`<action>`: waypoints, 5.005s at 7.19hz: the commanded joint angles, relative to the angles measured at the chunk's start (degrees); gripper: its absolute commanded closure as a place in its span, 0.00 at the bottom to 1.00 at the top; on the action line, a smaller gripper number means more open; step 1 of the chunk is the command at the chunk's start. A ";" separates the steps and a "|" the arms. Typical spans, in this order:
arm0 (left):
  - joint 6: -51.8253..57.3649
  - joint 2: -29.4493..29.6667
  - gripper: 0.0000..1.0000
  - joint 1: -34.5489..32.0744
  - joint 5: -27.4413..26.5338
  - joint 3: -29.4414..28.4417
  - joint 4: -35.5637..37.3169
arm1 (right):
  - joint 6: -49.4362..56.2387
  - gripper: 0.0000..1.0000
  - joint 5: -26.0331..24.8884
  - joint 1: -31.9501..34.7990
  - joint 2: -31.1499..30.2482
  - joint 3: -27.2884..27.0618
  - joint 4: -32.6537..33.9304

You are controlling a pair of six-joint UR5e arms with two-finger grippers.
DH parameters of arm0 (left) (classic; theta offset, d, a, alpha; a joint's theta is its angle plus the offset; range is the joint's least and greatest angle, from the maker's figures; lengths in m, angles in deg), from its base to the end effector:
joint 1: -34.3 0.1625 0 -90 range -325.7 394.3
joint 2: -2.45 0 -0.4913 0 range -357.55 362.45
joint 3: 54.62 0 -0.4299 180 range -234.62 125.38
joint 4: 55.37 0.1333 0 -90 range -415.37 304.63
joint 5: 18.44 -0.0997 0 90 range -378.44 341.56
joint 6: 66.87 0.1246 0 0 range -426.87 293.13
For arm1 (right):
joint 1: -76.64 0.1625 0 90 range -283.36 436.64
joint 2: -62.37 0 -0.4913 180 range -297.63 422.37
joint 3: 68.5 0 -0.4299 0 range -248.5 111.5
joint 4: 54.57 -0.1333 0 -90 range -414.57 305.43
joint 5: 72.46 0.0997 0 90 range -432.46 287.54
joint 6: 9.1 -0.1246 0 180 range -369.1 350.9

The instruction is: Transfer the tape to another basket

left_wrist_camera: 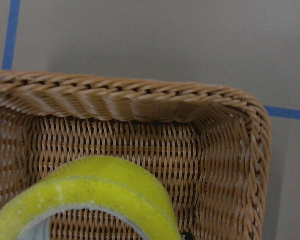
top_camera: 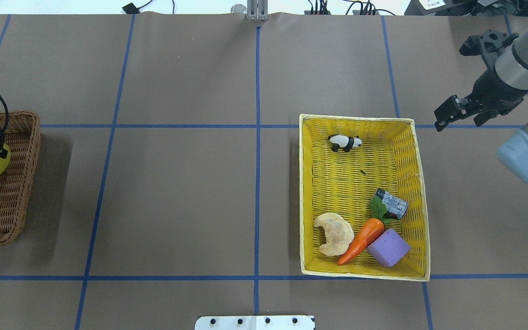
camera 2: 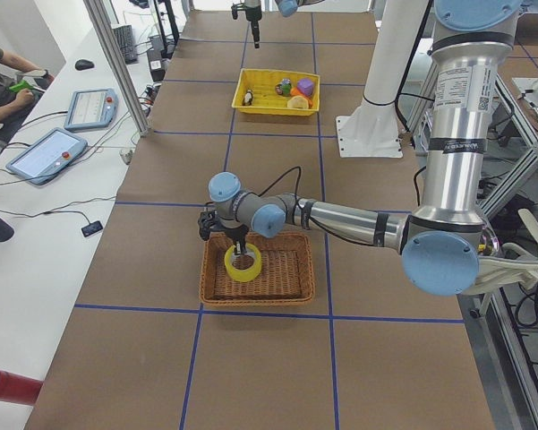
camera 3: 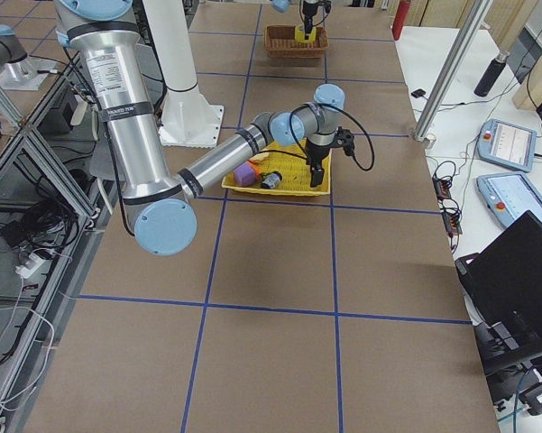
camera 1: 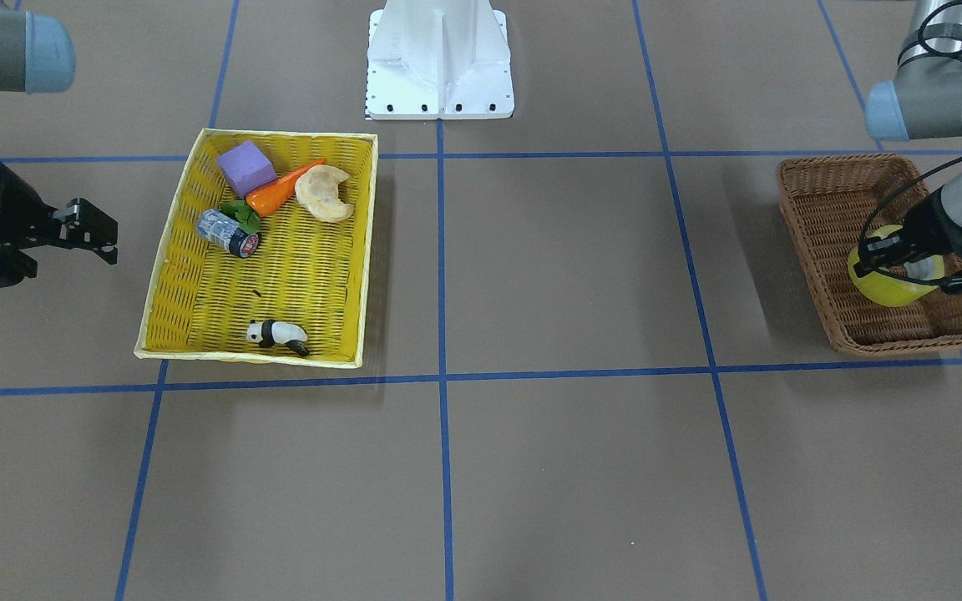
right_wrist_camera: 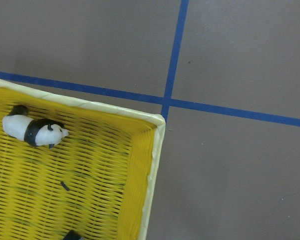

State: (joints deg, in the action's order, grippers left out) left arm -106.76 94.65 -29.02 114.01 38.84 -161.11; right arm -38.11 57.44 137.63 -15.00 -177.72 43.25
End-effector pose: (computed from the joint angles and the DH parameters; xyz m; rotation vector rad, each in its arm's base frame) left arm 0.2133 -0.5341 0.6603 -0.1040 0.8070 -0.0794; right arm -0.2456 -0.5529 0.4618 0.0191 -0.7950 -0.1460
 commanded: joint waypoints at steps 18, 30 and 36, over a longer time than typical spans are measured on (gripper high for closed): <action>31.18 -11.08 0.02 -20.94 0.27 7.74 0.18 | 29.95 0.00 0.97 21.35 -17.88 0.75 0.00; 30.84 -7.64 0.01 -22.55 0.70 6.74 15.30 | 35.33 0.00 3.25 21.80 -17.91 6.38 -2.55; 30.66 -10.89 0.02 -22.64 -0.08 12.02 14.51 | 35.52 0.00 2.91 21.89 -18.86 3.59 -2.54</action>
State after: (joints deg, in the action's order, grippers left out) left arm -75.98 84.73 -51.69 114.30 50.21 -146.48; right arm -2.71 60.55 159.48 -32.44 -172.59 40.75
